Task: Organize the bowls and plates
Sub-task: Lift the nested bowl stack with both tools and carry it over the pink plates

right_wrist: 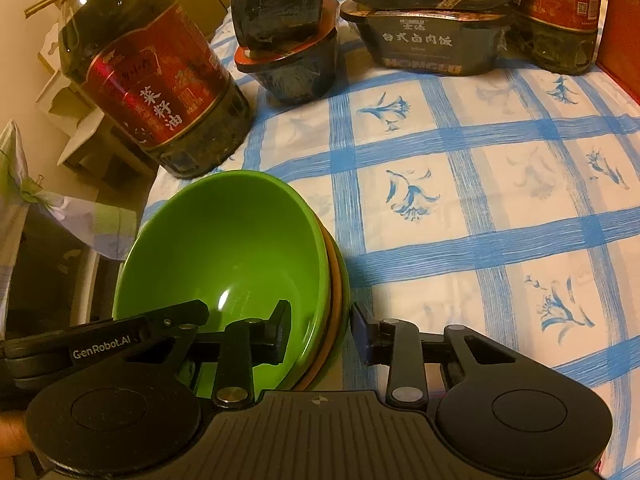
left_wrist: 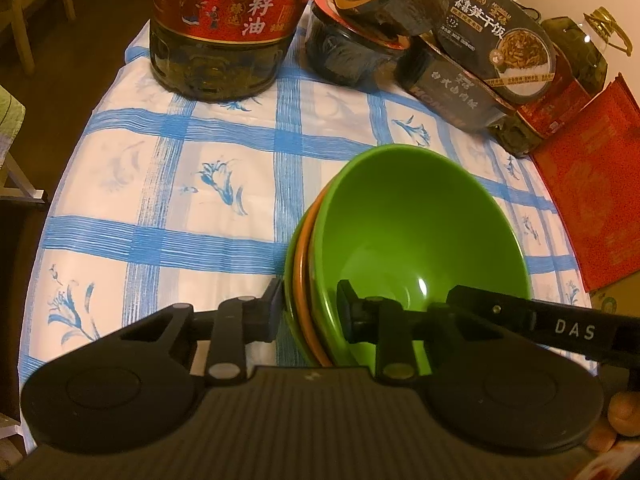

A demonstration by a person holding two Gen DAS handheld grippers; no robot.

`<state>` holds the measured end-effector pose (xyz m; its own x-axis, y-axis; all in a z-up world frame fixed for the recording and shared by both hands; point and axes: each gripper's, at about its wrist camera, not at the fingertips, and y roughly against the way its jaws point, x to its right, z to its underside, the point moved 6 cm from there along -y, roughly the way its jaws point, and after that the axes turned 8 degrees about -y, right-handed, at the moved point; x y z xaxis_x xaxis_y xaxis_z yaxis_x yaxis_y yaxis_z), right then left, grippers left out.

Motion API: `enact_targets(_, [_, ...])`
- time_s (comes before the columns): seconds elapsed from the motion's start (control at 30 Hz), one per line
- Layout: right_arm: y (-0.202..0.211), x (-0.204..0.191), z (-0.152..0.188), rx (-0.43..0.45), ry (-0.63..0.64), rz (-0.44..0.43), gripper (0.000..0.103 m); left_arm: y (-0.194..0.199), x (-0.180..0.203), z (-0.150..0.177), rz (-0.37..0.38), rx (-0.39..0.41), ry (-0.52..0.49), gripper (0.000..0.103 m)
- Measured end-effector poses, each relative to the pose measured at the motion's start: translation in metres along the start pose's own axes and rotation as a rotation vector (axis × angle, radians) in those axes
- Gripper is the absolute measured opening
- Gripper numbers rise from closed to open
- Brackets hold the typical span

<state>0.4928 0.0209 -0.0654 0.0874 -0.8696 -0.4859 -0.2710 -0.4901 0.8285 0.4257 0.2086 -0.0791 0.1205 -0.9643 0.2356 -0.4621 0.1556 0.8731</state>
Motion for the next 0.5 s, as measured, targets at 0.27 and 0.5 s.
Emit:
enact_targets(0.27, [-0.0042,-0.0012,0.0015,0.000,0.022,0.035,0.027,-0.0009,-0.0005,0.0003,-0.013,-0.006,-0.014,0.021])
enact_targets(0.5, [-0.0031,-0.0021,0.0026,0.000,0.040,0.065,0.022,0.0013,0.0017,0.0016,-0.034,-0.004,-0.025,0.020])
